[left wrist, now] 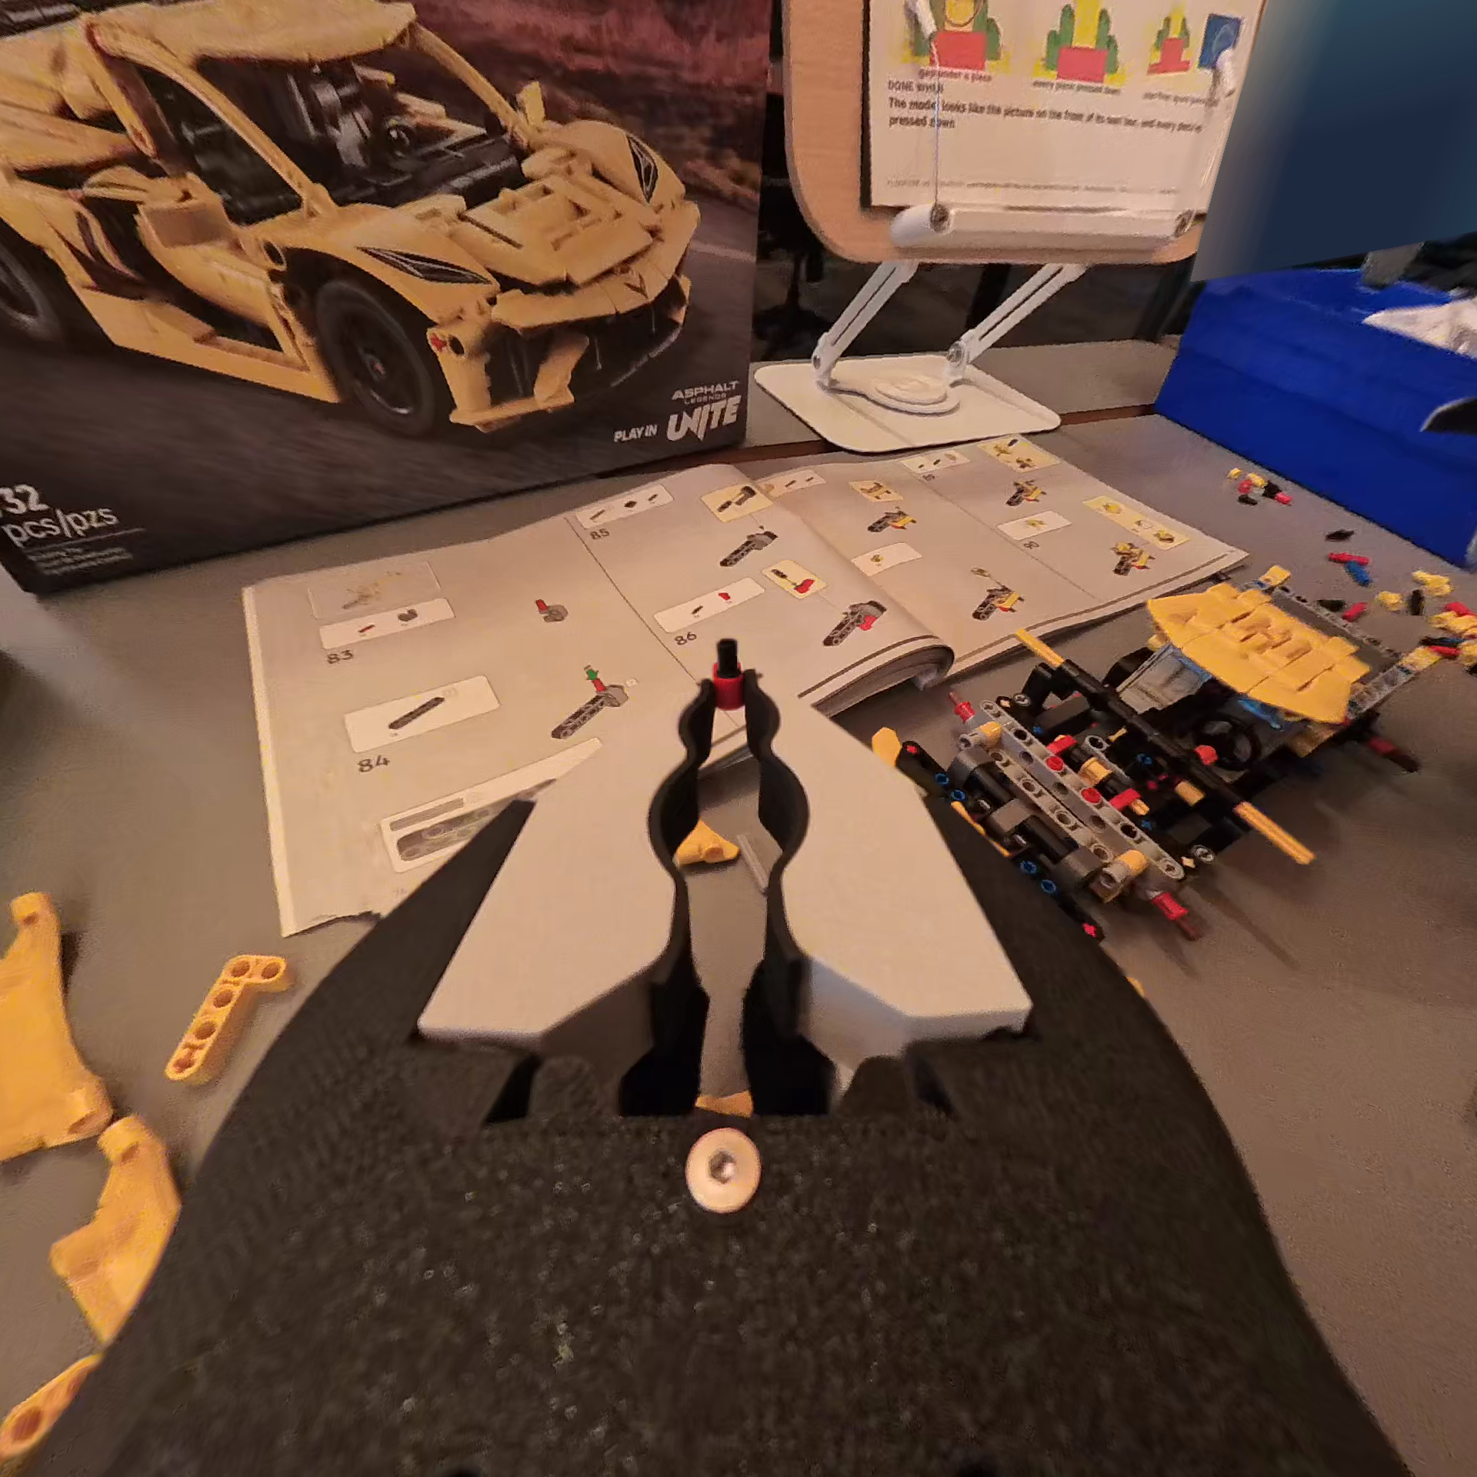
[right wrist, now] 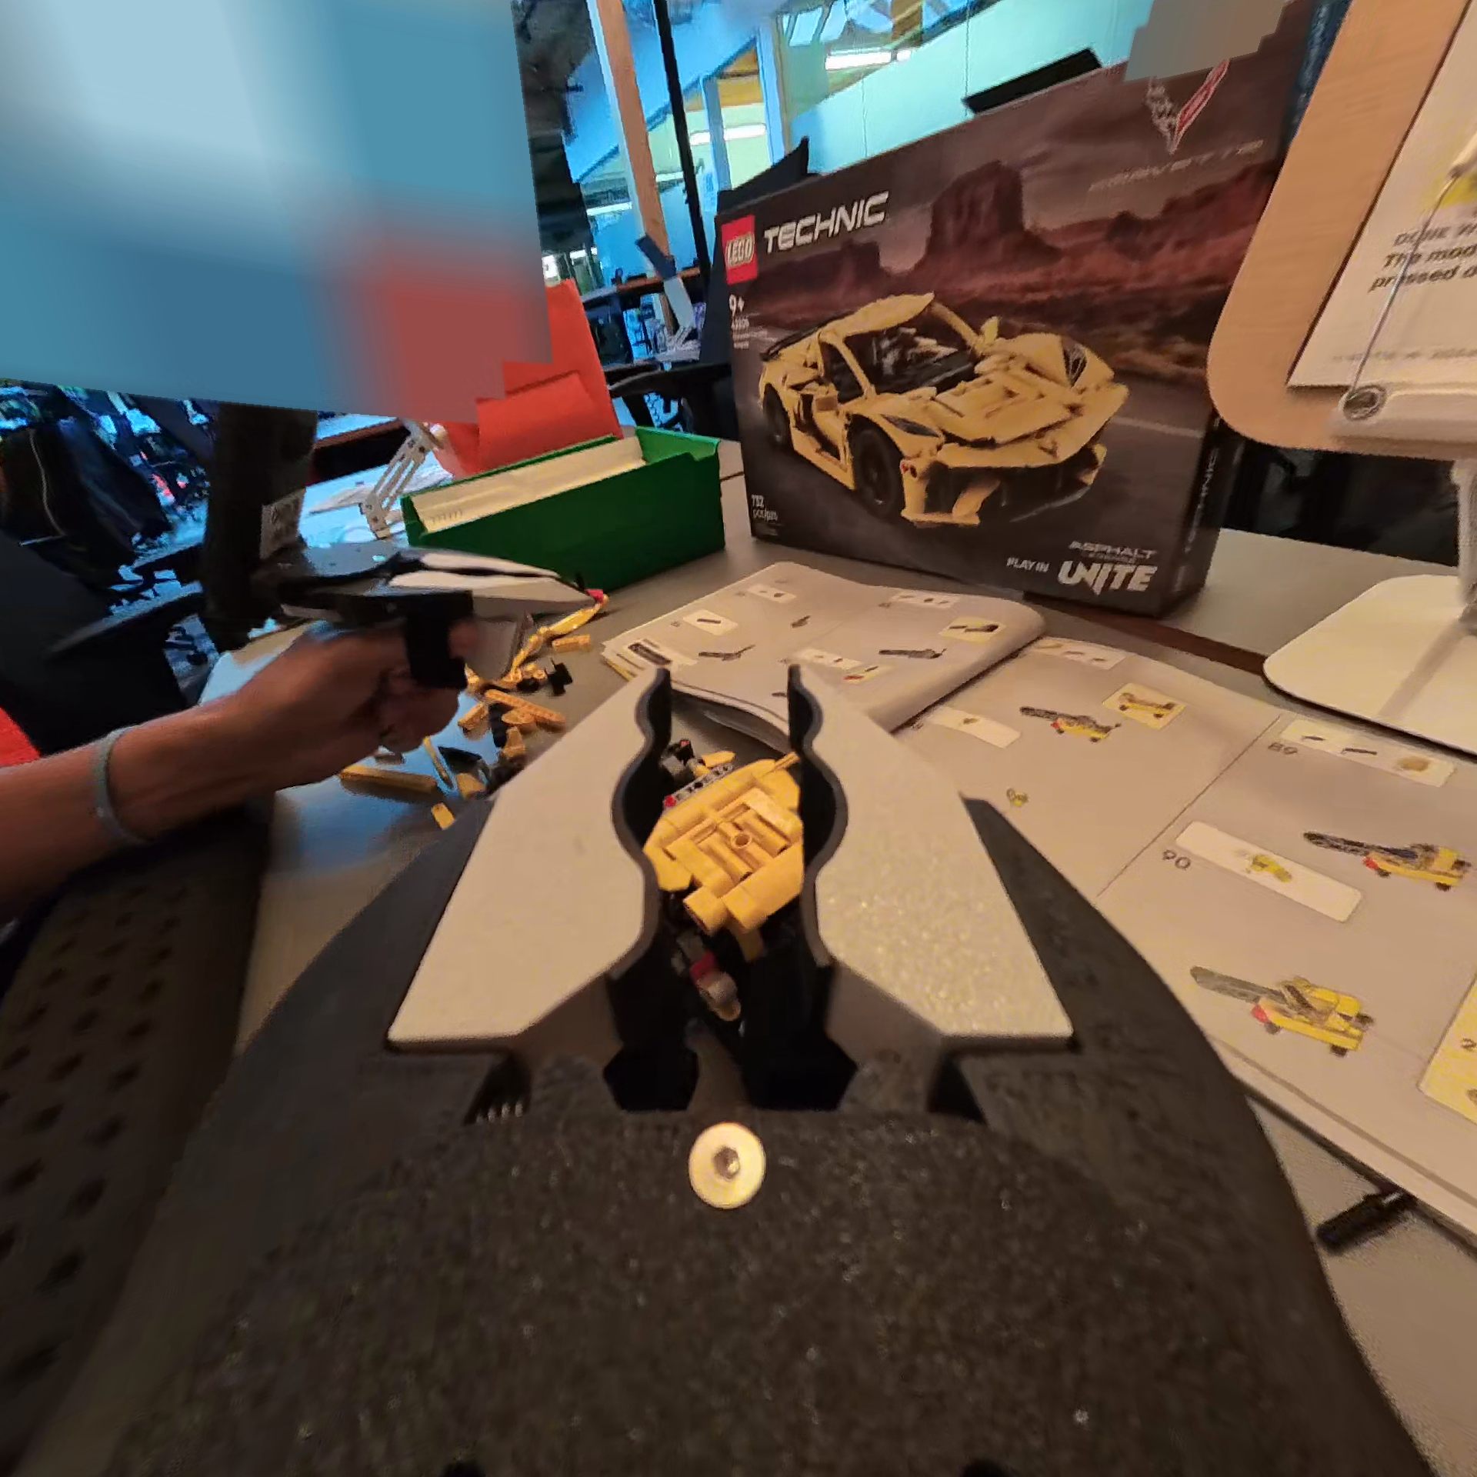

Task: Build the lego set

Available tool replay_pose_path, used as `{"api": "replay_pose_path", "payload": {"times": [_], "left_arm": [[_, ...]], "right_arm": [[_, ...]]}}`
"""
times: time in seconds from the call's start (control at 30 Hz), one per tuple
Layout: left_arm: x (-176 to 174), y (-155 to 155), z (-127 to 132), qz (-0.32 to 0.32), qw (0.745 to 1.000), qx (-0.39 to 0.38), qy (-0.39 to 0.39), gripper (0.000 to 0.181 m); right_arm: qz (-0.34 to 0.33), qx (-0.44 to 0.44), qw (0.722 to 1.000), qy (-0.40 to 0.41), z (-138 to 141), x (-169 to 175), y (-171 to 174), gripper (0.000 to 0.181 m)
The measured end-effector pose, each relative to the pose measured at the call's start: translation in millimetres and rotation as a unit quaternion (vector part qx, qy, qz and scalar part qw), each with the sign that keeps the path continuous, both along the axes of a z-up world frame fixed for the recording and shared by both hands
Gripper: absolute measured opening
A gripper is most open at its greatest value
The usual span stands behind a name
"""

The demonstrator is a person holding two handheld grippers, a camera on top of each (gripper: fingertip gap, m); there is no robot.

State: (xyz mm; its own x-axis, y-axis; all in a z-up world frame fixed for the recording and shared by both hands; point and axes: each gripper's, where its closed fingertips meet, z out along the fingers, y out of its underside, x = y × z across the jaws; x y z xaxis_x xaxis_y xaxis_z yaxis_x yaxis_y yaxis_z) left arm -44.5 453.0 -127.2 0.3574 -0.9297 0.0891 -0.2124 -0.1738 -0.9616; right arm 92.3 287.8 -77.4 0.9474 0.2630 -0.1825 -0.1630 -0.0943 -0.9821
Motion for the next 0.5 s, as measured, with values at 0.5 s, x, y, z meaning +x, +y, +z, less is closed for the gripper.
{"api": "replay_pose_path", "payload": {"times": [0.5], "left_arm": [[8,-12,1,-0.049,0.998,-0.018,-0.034,0.007]], "right_arm": [[0.004,-0.033,0.998,-0.05,-17,-5,1,0.027]]}}
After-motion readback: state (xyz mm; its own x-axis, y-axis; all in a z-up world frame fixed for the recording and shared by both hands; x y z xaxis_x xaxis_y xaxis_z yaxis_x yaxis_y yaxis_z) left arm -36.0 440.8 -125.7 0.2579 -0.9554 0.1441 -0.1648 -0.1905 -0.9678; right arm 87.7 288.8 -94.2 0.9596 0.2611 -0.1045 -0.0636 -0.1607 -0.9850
